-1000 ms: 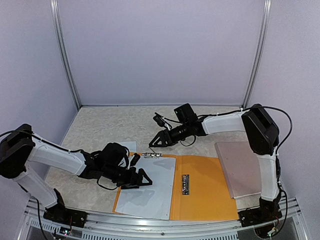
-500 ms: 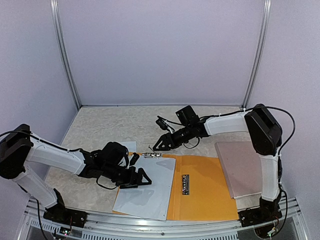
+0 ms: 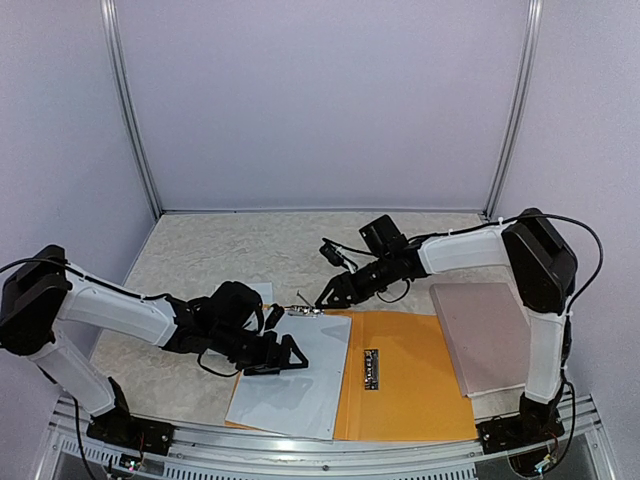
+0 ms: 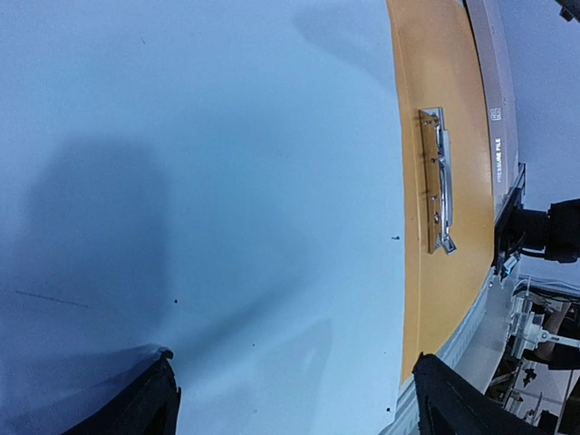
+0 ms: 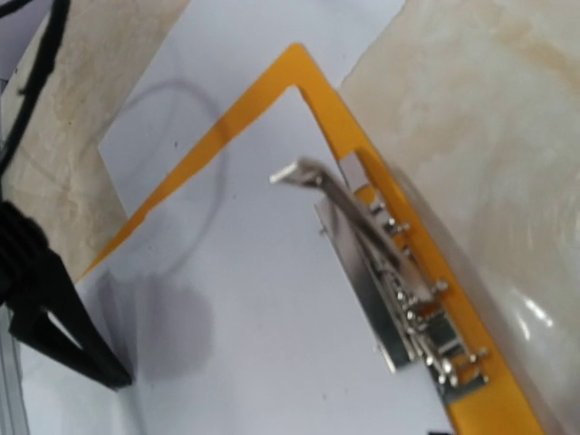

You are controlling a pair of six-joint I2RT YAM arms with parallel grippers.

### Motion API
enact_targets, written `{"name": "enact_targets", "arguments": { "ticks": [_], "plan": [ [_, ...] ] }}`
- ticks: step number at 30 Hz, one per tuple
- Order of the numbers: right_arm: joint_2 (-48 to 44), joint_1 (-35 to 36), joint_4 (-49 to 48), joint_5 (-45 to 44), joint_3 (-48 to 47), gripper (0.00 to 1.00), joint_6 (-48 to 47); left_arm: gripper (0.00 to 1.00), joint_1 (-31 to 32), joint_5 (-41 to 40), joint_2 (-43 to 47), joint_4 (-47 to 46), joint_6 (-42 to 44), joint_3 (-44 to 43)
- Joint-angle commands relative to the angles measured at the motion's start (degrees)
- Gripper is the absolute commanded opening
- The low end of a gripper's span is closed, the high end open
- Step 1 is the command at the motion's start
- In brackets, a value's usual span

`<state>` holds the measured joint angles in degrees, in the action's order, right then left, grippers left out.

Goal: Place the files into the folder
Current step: Close the spring clip on the folder.

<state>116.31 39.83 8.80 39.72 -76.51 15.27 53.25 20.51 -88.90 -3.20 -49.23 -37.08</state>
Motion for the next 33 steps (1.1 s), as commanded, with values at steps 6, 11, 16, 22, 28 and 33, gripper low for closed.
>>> {"name": "enact_targets", "arguments": {
  "ticks": [6, 11, 16, 22, 28, 33],
  "plan": [
    [-5.7, -0.4, 2.4, -2.0, 4.5, 0.63, -1.6, 0.87, 1.2, -0.6, -0.2, 1.5, 1.6, -1.8],
    [-8.7, -0.2, 4.4, -3.5, 7.1, 0.63, -2.5, 0.9, 1.3, -1.5, 2.2, 1.2, 2.1, -1.6],
    [-11.2, 0.7, 4.7, -4.2, 10.0, 0.63, -2.5, 0.91, 1.3, -1.4, 2.2, 1.7, 2.7, -2.8],
    [-13.9, 3.9, 5.2, -4.2, 13.4, 0.62, -2.5, 0.91, 1.3, -2.2, 3.4, 2.1, 2.7, -2.6],
    [-15.6, 10.1, 5.8, -4.6, 15.0, 0.62, -2.8, 0.93, 1.3, -7.6, 8.8, 3.0, 2.6, -0.2],
    [-15.6, 13.9, 4.9, -4.2, 16.2, 0.6, -2.1, 0.95, 0.7, -14.2, 14.5, 8.5, 2.2, 0.3]
  ]
}}
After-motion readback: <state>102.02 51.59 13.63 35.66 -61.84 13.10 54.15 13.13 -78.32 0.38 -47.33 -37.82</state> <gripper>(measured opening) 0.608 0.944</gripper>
